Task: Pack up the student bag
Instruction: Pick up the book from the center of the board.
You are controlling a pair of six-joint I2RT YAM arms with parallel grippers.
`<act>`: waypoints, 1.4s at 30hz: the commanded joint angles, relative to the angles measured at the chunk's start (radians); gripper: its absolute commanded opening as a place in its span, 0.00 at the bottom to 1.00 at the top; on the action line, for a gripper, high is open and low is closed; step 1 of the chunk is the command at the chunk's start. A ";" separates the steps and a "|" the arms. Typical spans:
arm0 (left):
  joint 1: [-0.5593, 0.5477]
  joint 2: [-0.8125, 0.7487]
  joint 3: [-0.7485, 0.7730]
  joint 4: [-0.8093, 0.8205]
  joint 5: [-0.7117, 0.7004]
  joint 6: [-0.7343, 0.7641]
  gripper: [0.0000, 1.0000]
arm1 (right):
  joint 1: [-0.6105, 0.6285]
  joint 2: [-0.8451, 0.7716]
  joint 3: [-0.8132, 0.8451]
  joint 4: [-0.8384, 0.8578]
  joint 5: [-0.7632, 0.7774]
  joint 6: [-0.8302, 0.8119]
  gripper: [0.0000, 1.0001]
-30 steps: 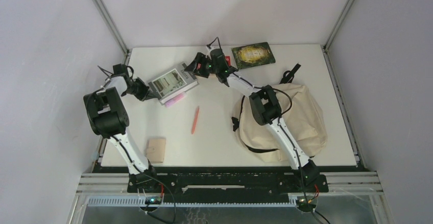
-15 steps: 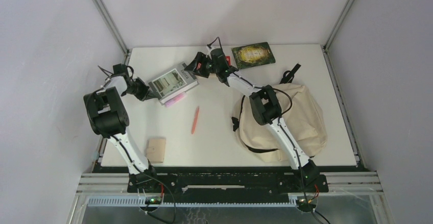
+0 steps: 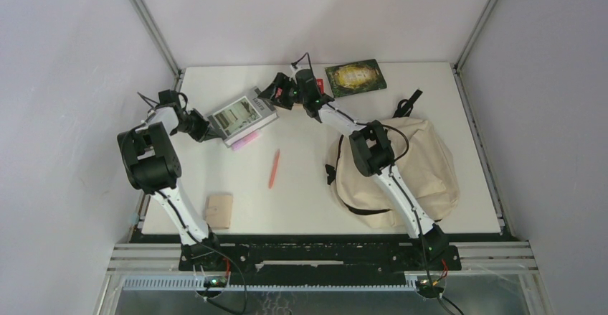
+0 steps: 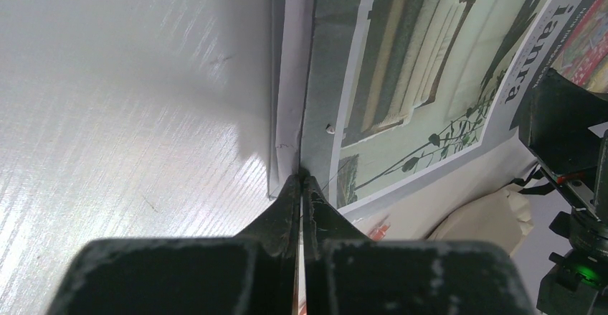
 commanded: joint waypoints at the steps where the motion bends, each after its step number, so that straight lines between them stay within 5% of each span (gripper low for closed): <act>1: -0.012 0.007 0.000 0.014 0.014 0.026 0.00 | 0.032 0.032 0.024 -0.014 -0.019 0.028 0.83; 15: -0.017 -0.024 -0.016 0.000 0.020 0.046 0.00 | 0.029 0.027 0.048 -0.164 0.089 0.033 0.95; 24: -0.019 -0.020 -0.017 0.010 0.042 0.035 0.00 | 0.029 0.045 0.078 -0.195 0.061 0.046 0.88; 31: -0.021 -0.028 -0.020 0.012 0.050 0.036 0.00 | 0.040 0.024 0.041 -0.192 -0.035 0.037 0.61; 35: -0.025 -0.032 -0.024 0.014 0.058 0.041 0.00 | 0.035 -0.074 -0.127 -0.108 -0.042 0.002 0.42; 42: -0.030 -0.039 -0.018 0.014 0.066 0.035 0.00 | 0.023 -0.095 -0.069 -0.153 -0.099 -0.067 0.31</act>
